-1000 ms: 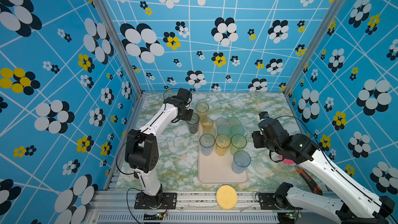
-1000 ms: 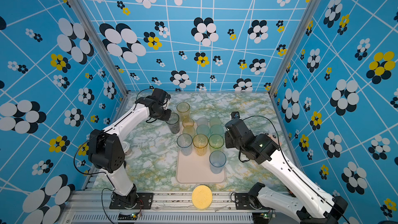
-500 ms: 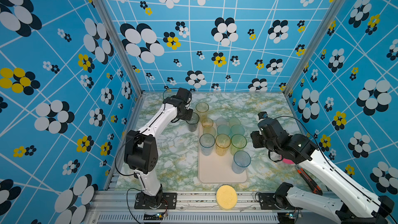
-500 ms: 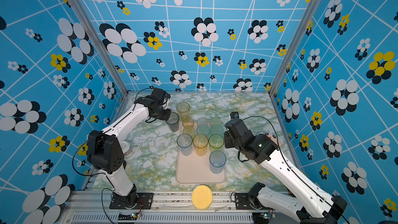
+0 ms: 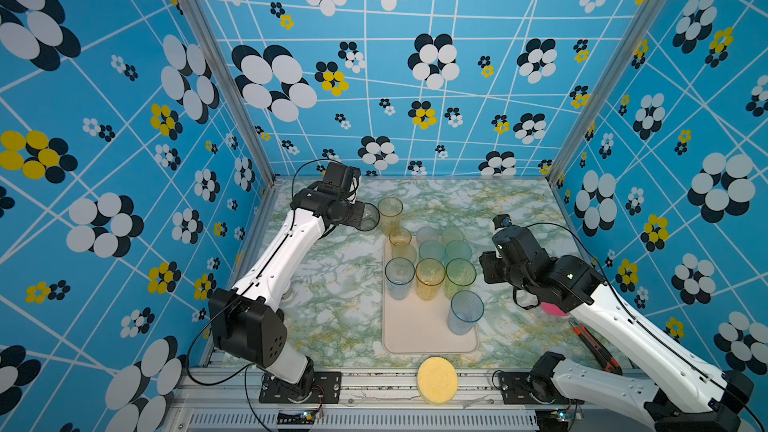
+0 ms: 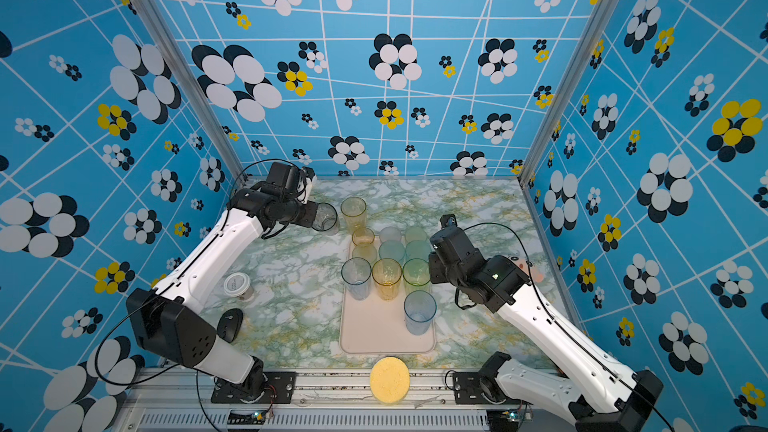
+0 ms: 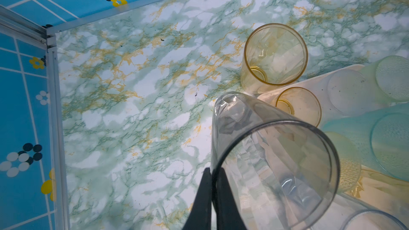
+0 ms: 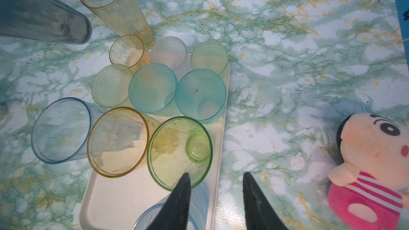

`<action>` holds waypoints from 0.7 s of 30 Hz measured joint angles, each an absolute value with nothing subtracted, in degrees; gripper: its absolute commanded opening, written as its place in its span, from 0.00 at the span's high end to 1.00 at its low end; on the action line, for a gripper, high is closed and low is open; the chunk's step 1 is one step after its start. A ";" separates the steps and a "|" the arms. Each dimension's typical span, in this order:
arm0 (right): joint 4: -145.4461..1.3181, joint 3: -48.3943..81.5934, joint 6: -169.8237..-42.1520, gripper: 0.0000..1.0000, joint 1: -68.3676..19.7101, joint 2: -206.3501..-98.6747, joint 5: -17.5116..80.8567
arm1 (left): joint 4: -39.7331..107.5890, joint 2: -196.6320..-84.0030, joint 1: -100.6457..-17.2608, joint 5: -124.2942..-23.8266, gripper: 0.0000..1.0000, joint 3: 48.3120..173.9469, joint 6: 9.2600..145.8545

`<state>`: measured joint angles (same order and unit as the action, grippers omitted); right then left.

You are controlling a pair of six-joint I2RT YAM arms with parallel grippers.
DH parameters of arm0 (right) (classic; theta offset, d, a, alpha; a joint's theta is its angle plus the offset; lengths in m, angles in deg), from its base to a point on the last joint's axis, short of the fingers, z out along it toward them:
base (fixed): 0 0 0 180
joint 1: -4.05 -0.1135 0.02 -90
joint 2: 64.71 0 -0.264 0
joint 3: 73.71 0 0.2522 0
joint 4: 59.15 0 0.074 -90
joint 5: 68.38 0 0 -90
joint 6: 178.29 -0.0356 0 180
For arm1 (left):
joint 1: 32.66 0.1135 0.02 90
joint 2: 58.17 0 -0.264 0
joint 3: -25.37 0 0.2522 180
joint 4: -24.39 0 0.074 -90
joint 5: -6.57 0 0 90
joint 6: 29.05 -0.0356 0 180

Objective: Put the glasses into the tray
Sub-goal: 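Lift the grey cup off the table with the left gripper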

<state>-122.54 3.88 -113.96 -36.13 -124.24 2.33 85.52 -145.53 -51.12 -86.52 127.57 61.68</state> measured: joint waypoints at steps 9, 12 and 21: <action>-120.79 4.80 -112.49 0.59 -33.68 -126.73 3.14 | 97.59 -134.86 -57.07 -90.39 0.95 129.78 61.29; -119.76 6.09 -111.66 0.59 -31.98 -128.11 4.41 | 102.75 -132.30 -59.62 -91.73 0.95 132.10 61.31; -117.10 10.50 -109.78 0.59 -27.34 -131.69 9.28 | 114.99 -128.02 -69.59 -88.91 0.95 136.14 62.29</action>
<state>-117.10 10.50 -109.78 -27.34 -131.69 9.28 114.99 -128.02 -69.59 -88.91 136.14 62.29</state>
